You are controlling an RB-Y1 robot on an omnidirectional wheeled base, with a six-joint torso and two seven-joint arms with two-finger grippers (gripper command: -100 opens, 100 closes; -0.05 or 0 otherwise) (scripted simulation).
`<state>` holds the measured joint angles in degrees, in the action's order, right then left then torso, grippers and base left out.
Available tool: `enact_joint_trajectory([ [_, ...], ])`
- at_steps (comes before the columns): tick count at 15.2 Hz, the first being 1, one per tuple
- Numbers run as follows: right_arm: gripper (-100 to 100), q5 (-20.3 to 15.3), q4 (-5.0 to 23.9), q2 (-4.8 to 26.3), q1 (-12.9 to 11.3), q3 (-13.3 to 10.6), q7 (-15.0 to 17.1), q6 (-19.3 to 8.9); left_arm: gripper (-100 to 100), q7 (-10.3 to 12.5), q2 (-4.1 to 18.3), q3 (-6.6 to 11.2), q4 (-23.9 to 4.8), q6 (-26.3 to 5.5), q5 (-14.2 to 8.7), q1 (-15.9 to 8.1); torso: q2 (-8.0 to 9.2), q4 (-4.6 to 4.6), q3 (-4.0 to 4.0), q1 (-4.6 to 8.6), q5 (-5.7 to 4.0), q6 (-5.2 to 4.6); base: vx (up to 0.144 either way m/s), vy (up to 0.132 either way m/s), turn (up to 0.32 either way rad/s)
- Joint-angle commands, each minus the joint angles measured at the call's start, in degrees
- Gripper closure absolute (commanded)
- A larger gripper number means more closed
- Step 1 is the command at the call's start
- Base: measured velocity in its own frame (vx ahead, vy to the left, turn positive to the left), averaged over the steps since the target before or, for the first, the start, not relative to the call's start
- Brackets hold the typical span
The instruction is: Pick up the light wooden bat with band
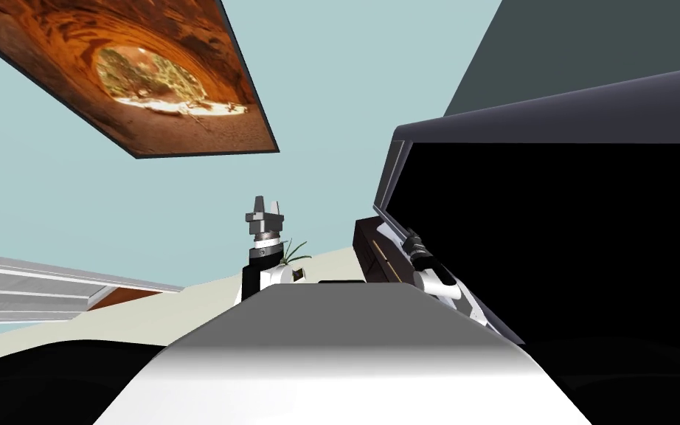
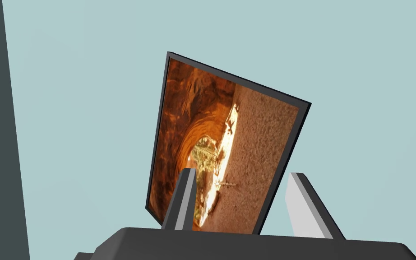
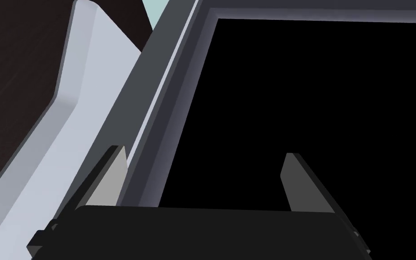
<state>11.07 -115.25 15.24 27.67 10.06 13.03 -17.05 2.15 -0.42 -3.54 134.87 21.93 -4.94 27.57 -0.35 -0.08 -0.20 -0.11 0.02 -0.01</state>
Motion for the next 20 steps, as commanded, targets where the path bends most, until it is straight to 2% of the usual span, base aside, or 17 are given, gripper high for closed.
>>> enact_joint_trajectory([
  [1,-100,0.9,1.5,0.4,0.0,0.6,1.0,-2.7,0,0.0,0.0,0.00,0.0,0.0,0.0,0.0,0.00,0.00,0.00,0.00,0.00,0.00,0.088,0.042,-0.038],
  [4,-100,2.9,3.9,0.7,0.3,2.3,3.3,-7.3,0,0.0,0.0,0.00,0.0,0.0,0.0,0.0,-0.13,-0.03,-0.08,-0.05,0.01,0.00,0.126,0.047,-0.040],
  [6,-100,2.9,3.9,0.7,0.3,2.3,3.3,-9.1,0,0.0,0.0,0.00,0.0,0.0,0.0,0.0,-0.21,-0.04,-0.12,-0.03,0.01,0.01,0.106,0.030,-0.027],
  [7,-100,3.9,5.1,0.8,0.4,3.1,4.4,-10.5,0,0.0,0.0,0.00,0.0,0.0,0.0,0.0,-0.12,-0.03,-0.08,0.02,0.00,0.02,0.073,0.022,-0.021],
  [9,-100,3.9,5.1,0.8,0.4,3.1,4.4,-12.3,0,0.0,0.0,0.00,0.0,0.0,0.0,0.0,-0.02,-0.01,-0.02,0.04,-0.01,0.00,0.067,0.021,-0.024],
  [10,-100,4.8,6.3,0.8,0.6,3.9,5.6,-13.6,0,0.0,0.0,0.00,0.0,0.0,0.0,0.0,0.04,0.00,0.01,0.05,-0.01,0.01,0.074,0.025,-0.027],
  [12,-100,4.8,6.3,0.8,0.6,3.9,5.6,-15.5,0,0.0,0.0,0.00,0.0,0.0,0.0,0.0,-0.01,0.00,-0.01,0.03,0.00,0.01,0.078,0.028,-0.022],
  [13,-100,5.8,7.5,0.9,0.7,4.8,6.7,-17.1,0,0.0,0.0,0.00,0.0,0.0,0.0,0.0,0.02,0.00,0.01,0.03,0.00,0.01,0.080,0.032,-0.031],
  [14,-100,5.8,7.5,0.9,0.7,4.8,6.7,-18.3,0,0.0,0.0,0.00,0.0,0.0,0.0,0.0,0.00,0.00,0.00,0.01,-0.01,0.00,0.084,0.035,-0.040],
  [15,-100,5.8,7.5,0.9,0.7,4.8,6.7,-18.6,0,0.0,0.0,0.00,0.0,0.0,0.0,0.0,0.00,0.00,0.00,0.00,0.00,0.00,0.064,0.023,-0.019],
  [16,-100,6.8,8.7,0.9,0.8,5.6,7.8,-20.4,0,0.0,0.0,0.00,0.0,0.0,0.0,0.0,0.03,0.00,0.01,0.03,0.00,0.01,0.076,0.026,-0.025],
  [17,-100,6.8,8.7,0.9,0.8,5.6,7.8,-21.7,0,0.0,0.0,0.00,0.0,0.0,0.0,0.0,0.01,0.00,0.01,0.03,0.00,0.01,0.086,0.031,-0.027],
  [18,-100,6.8,8.7,0.9,0.8,5.6,7.8,-21.7,0,0.0,0.0,0.00,0.0,0.0,0.0,0.0,0.00,0.00,0.00,0.02,0.00,0.00,0.066,0.023,-0.015],
  [19,-100,7.7,9.8,0.9,0.9,6.4,9.0,-23.9,0,0.0,0.0,0.00,0.0,0.0,0.0,0.0,0.03,0.00,0.01,0.04,0.00,0.01,0.083,0.027,-0.032],
  [20,-100,7.7,9.8,0.9,0.9,6.4,9.0,-24.8,0,0.0,0.0,0.00,0.0,0.0,0.0,0.0,0.01,0.00,0.01,0.03,-0.01,-0.01,0.088,0.033,-0.035],
])
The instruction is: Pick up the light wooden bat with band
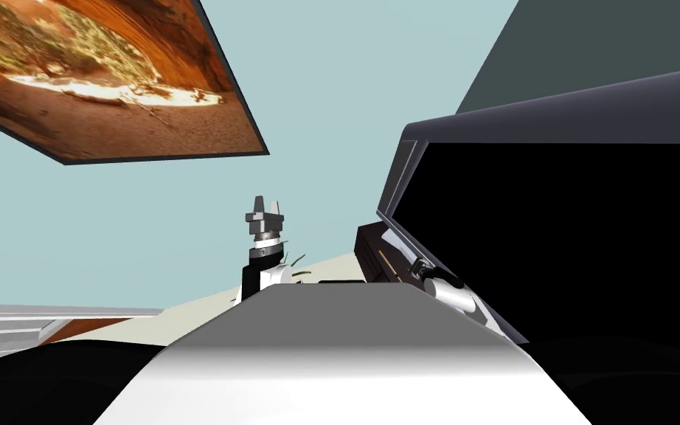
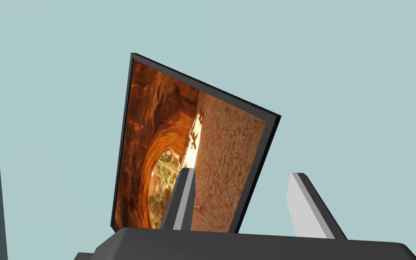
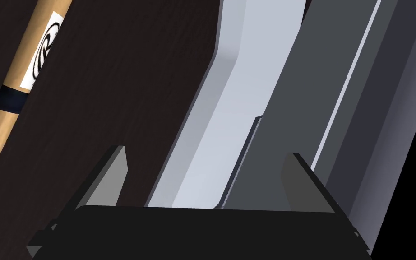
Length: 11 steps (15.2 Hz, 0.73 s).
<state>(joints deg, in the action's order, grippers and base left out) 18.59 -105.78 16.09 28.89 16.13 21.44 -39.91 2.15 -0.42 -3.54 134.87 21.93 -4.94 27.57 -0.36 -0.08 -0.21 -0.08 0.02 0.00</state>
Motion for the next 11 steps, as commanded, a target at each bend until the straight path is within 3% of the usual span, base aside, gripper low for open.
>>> enact_joint_trajectory([
  [1,-100,0.2,0.4,0.0,-0.3,0.3,0.5,-1.9,0,0.0,0.0,0.00,0.0,0.0,0.0,0.0,0.00,0.00,0.00,0.00,0.00,0.00,0.065,0.025,-0.012],
  [3,-100,1.1,1.5,0.0,-0.2,1.1,1.6,-4.8,0,0.0,0.0,0.00,0.0,0.0,0.0,0.0,0.00,0.00,0.00,0.03,0.00,0.00,0.091,0.022,-0.028],
  [4,-100,1.1,1.5,0.0,-0.2,1.1,1.6,-4.9,0,0.0,0.0,0.00,0.0,0.0,0.0,0.0,-0.02,0.00,-0.01,0.02,0.00,0.00,0.063,0.024,-0.012],
  [5,-100,2.0,2.6,-0.1,0.0,1.9,2.7,-7.1,0,0.0,0.0,0.00,0.0,0.0,0.0,0.0,0.03,0.00,0.01,0.02,0.00,0.01,0.061,0.023,-0.022],
  [7,-100,2.0,2.6,-0.1,0.0,1.9,2.7,-7.8,0,0.0,0.0,0.00,0.0,0.0,0.0,0.0,0.04,0.01,0.03,0.04,-0.01,0.00,0.069,0.021,-0.024],
  [11,-100,3.7,4.8,-0.2,0.2,3.4,4.7,-12.6,0,0.0,0.0,0.00,0.0,0.0,0.0,0.0,0.04,0.01,0.02,0.01,0.00,0.00,0.077,0.029,-0.023],
])
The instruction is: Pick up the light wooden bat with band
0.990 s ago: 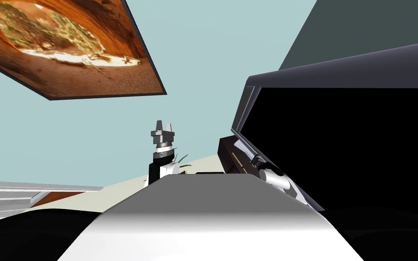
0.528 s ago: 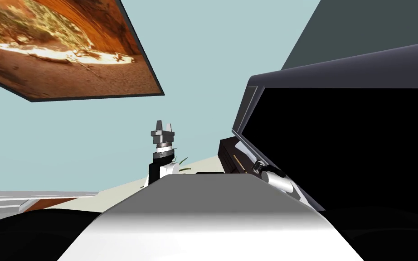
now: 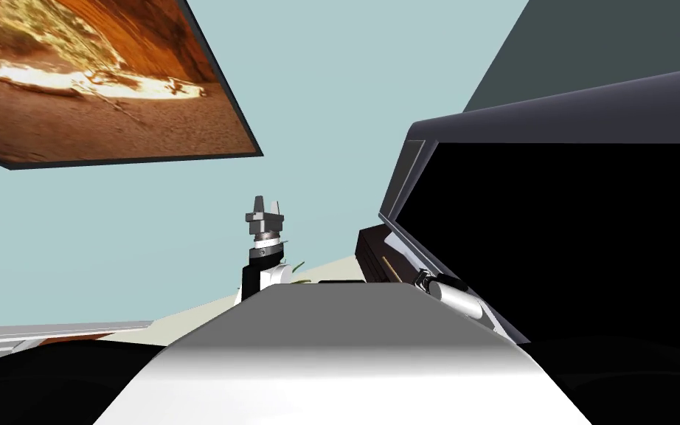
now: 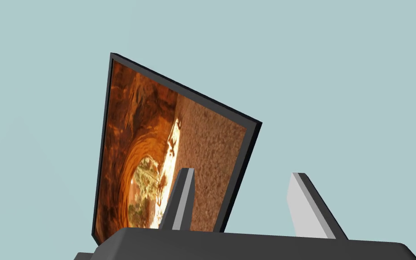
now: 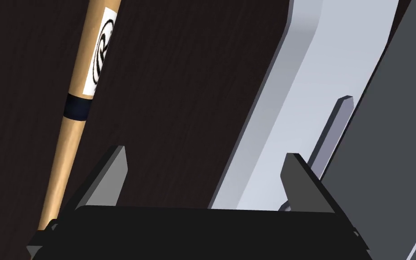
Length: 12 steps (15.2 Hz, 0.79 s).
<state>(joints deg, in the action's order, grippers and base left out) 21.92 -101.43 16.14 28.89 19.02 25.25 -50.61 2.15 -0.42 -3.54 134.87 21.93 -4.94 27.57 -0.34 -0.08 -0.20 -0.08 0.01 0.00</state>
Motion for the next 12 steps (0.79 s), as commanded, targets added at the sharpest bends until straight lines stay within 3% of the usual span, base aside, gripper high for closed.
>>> enact_joint_trajectory([
  [1,-100,0.4,0.5,-0.3,0.2,0.5,0.9,-2.7,0,0.0,0.0,0.00,0.0,0.0,0.0,0.0,0.00,0.00,0.00,0.00,0.00,0.00,0.079,0.024,-0.028],
  [12,-100,4.4,5.8,-0.9,0.8,4.0,5.7,-16.0,0,0.0,0.0,0.00,0.0,0.0,0.0,0.0,-0.05,-0.01,-0.03,0.06,-0.01,0.00,0.091,0.021,-0.027],
])
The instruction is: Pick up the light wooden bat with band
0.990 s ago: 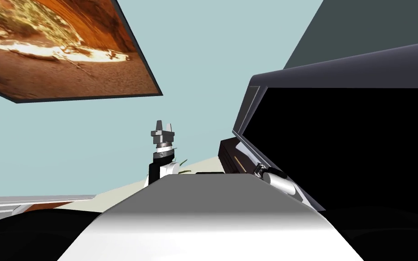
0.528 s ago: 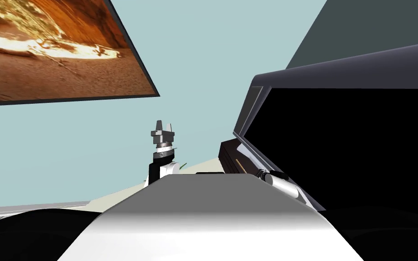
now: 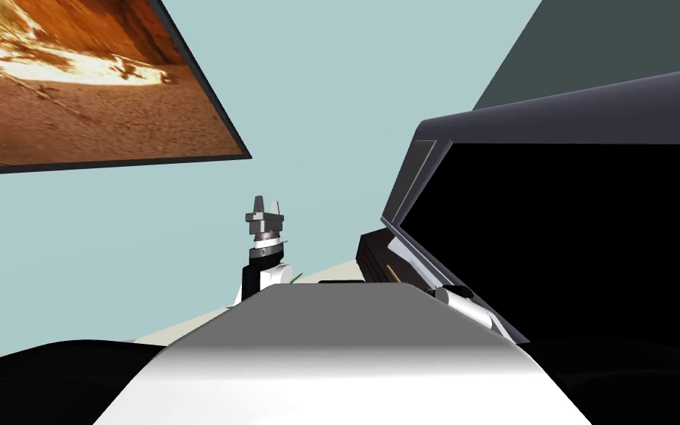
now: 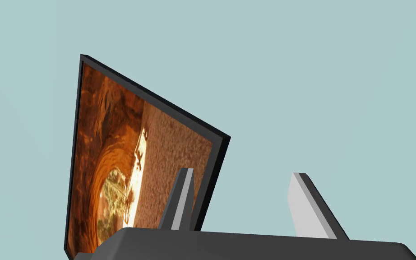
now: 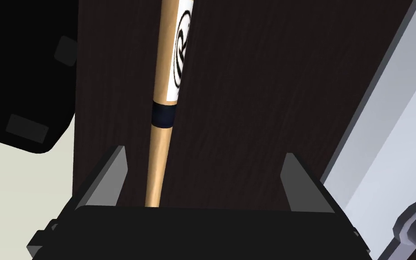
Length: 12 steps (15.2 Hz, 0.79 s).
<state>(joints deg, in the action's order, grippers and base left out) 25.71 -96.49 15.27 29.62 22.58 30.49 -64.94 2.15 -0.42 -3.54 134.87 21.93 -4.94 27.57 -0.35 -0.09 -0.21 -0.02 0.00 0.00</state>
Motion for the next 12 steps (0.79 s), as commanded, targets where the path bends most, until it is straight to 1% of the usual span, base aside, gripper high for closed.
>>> enact_joint_trajectory([
  [1,-100,0.6,0.9,0.0,0.1,0.5,0.5,-1.7,0,0.0,0.0,0.00,0.0,0.0,0.0,0.0,0.00,0.00,0.00,0.00,0.00,0.00,0.064,0.014,-0.017],
  [3,-100,1.5,2.2,-0.2,0.2,1.3,1.6,-4.7,0,0.0,0.0,0.00,0.0,0.0,0.0,0.0,0.05,0.01,0.03,0.04,0.00,0.00,0.071,0.004,-0.028],
  [4,-100,1.5,2.2,-0.2,0.2,1.3,1.6,-4.7,0,0.0,0.0,0.00,0.0,0.0,0.0,0.0,0.03,0.01,0.02,0.05,-0.01,0.00,0.081,0.008,-0.020],
  [6,-100,2.1,3.1,-0.4,0.4,1.9,2.4,-6.9,0,0.0,0.0,0.00,0.0,0.0,0.0,0.0,0.00,0.00,0.01,0.05,-0.01,0.00,0.084,0.003,-0.018],
  [8,-100,2.5,3.7,-0.5,0.4,2.2,2.8,-8.2,0,0.0,0.0,0.00,0.0,0.0,0.0,0.0,0.00,0.00,0.00,0.05,-0.01,0.00,0.073,0.005,-0.016],
  [9,-100,2.3,4.0,-0.3,0.1,2.0,2.3,-7.0,0,0.0,0.0,0.00,0.0,0.0,0.0,0.0,0.03,0.01,0.01,0.06,-0.01,0.00,0.038,0.000,-0.006],
  [10,-100,1.9,5.7,-0.7,-0.5,1.8,2.0,-5.8,0,0.0,0.0,0.00,0.0,0.0,0.0,0.0,0.10,0.02,0.05,0.07,-0.01,0.01,0.015,-0.006,-0.016],
  [12,-100,1.6,7.4,-1.0,-1.0,1.5,1.5,-4.4,0,0.0,0.0,0.00,0.0,0.0,0.0,0.0,0.25,0.05,0.14,0.10,-0.02,0.00,0.001,-0.012,-0.026],
])
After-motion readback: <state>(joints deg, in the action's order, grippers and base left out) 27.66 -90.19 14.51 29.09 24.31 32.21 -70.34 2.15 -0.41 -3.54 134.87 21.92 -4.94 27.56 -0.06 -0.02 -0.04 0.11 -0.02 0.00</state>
